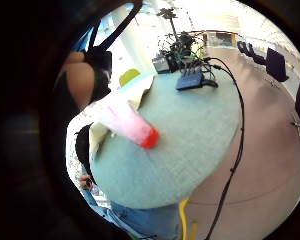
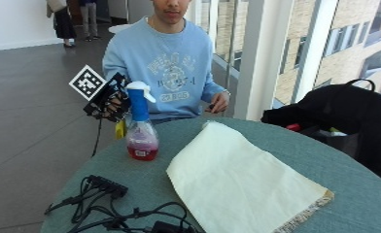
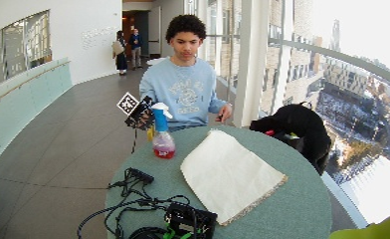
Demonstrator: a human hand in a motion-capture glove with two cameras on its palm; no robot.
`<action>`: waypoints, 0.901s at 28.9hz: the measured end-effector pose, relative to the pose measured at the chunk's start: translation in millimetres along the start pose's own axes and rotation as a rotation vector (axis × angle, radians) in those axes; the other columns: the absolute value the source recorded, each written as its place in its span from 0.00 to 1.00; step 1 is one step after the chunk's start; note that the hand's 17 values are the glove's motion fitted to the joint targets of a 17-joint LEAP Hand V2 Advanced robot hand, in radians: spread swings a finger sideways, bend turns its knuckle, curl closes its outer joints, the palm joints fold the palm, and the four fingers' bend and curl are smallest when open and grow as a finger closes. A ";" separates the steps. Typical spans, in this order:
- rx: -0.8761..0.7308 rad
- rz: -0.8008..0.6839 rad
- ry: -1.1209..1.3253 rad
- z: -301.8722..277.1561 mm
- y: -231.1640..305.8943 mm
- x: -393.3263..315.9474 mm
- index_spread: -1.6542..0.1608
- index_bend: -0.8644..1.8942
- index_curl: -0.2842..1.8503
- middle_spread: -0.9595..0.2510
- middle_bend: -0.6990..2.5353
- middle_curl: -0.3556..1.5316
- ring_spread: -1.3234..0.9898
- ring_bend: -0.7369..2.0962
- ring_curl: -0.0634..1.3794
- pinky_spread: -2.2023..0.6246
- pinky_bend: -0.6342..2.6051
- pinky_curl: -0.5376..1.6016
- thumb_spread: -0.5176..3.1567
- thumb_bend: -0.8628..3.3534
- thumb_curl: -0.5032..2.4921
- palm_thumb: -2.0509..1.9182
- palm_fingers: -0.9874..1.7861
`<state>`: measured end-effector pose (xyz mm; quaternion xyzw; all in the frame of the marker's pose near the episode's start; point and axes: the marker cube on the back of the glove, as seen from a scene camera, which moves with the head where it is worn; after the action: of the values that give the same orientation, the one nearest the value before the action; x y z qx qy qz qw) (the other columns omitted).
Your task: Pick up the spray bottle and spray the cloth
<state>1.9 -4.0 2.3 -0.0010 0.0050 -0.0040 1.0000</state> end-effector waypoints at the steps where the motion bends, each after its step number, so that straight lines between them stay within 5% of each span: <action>1: -0.002 0.002 0.003 0.7 -0.9 0.5 0.82 0.32 0.13 0.76 0.33 0.25 0.56 0.43 0.12 0.79 0.33 0.30 0.24 0.27 0.20 0.63 0.66; 11: -0.139 0.016 -0.003 7.0 -6.1 14.8 0.74 0.33 0.17 0.73 0.35 0.32 0.55 0.46 0.23 0.80 0.35 0.37 0.35 0.26 0.22 0.65 0.63; 26: -0.044 0.009 -0.208 45.1 -47.2 20.4 0.72 0.33 0.18 0.72 0.35 0.36 0.55 0.47 0.27 0.80 0.35 0.39 0.40 0.23 0.24 0.67 0.62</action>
<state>22.3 -51.3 47.3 -0.0234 -0.0987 0.0007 0.9948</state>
